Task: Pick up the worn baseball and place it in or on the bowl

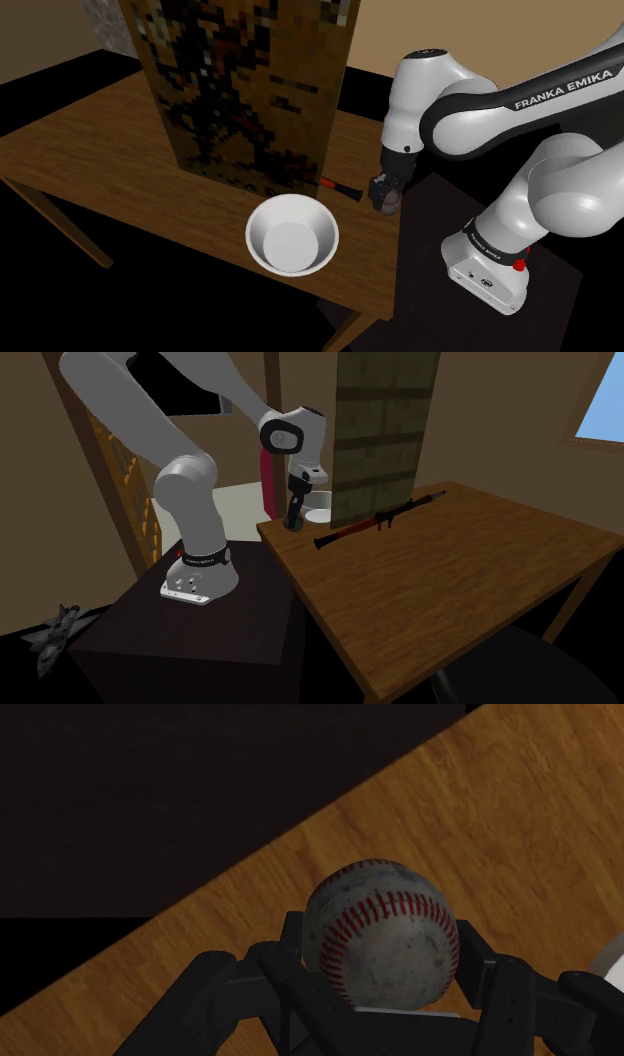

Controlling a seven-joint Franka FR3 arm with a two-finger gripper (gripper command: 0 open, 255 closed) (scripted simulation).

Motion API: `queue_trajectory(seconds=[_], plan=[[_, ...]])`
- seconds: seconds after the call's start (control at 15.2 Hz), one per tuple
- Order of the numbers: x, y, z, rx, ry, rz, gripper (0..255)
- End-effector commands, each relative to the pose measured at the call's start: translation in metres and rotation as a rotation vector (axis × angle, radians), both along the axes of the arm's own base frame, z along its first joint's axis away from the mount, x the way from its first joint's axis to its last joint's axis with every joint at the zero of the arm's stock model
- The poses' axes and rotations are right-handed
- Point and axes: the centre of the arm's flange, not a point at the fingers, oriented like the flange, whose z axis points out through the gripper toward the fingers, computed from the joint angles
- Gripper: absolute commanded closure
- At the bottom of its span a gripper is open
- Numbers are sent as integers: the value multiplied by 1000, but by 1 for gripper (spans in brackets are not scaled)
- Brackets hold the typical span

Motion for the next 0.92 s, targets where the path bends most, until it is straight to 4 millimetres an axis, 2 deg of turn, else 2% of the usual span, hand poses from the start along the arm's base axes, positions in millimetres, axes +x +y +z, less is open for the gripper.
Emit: queue_trajectory(seconds=[0.0, 0.86], plan=[[0, -1, 12, 0, 1, 0, 255], [0, -1, 80, 0, 1, 0, 255]])
